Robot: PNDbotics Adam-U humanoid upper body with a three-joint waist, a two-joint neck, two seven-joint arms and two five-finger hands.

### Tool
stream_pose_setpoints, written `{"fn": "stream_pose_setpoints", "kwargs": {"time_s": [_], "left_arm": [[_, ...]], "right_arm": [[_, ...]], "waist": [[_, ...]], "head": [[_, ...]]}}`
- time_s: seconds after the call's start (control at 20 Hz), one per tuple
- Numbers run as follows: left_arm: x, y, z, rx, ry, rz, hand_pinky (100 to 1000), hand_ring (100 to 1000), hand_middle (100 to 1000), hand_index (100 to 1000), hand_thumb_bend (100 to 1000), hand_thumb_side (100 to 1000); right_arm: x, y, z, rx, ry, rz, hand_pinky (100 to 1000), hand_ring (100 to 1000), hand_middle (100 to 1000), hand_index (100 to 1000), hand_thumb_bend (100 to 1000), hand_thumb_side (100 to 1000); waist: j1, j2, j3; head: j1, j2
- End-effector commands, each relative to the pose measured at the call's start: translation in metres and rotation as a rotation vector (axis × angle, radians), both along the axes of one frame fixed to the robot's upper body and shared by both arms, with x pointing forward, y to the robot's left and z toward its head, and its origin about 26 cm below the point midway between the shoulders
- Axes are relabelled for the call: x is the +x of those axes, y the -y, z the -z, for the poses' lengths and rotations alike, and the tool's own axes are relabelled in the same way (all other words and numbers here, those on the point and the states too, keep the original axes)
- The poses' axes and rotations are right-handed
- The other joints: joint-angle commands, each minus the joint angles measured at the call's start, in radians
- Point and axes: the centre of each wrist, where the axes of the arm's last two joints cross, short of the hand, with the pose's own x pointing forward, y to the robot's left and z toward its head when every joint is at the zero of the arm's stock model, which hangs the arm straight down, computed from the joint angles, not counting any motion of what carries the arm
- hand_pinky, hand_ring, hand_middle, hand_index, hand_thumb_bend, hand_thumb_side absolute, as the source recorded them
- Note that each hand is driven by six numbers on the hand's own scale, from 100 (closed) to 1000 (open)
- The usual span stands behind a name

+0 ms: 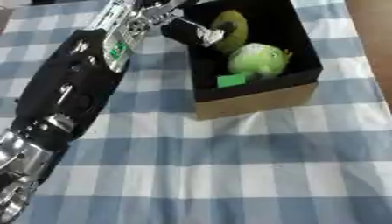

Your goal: Pick up objects on the table and place them in the box.

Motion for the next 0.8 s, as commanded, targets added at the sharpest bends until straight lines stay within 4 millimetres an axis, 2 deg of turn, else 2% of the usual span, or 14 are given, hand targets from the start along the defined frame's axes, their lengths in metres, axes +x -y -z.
{"fn": "stream_pose_setpoints", "kwargs": {"time_s": [0.05,0.1,0.15,0.35,0.4,0.5,0.6,0.8], "left_arm": [[-0.003,-0.003,-0.015,-0.021,0.026,0.009,864,878,824,952,209,614],[-0.003,-0.003,-0.015,-0.024,0.023,0.013,862,876,823,951,185,608],[-0.004,-0.004,-0.015,-0.032,0.018,0.019,856,870,817,948,108,596],[-0.013,-0.014,-0.028,-0.198,-0.044,0.099,829,840,789,935,100,594],[-0.019,-0.020,-0.036,-0.261,-0.062,0.136,818,830,780,928,100,559],[-0.034,-0.038,-0.052,-0.374,-0.093,0.208,809,821,770,918,100,524],[-0.051,-0.059,-0.063,-0.444,-0.130,0.271,805,817,768,918,100,536],[-0.082,-0.104,-0.065,-0.537,-0.227,0.345,790,801,752,918,100,564]], "right_arm": [[-0.001,0.001,-0.007,-0.016,0.015,-0.002,960,1000,394,944,100,470],[-0.001,0.001,-0.007,-0.016,0.015,-0.002,960,1000,394,944,100,470],[-0.001,0.001,-0.007,-0.017,0.014,-0.003,960,1000,395,944,100,470],[-0.001,0.002,-0.009,-0.013,0.019,-0.001,960,1000,400,943,100,470],[-0.001,0.002,-0.009,-0.011,0.021,0.000,960,1000,402,943,100,470],[-0.001,0.003,-0.010,-0.009,0.026,0.005,959,1000,404,943,100,470],[-0.002,0.004,-0.010,-0.007,0.032,0.011,957,1000,406,942,100,470],[-0.002,0.006,-0.011,-0.002,0.048,0.022,957,1000,409,941,100,470]], "waist": [[-0.013,-0.032,0.001],[-0.013,-0.032,0.001],[-0.013,-0.033,0.001],[-0.010,-0.033,0.003],[-0.009,-0.033,0.004],[-0.008,-0.032,0.008],[-0.009,-0.031,0.014],[-0.017,-0.027,0.025]], "head": [[-0.001,-0.002],[-0.001,-0.002],[-0.002,-0.001],[-0.006,0.003],[-0.010,0.004],[-0.019,0.005],[-0.027,0.005],[-0.032,0.004]]}}
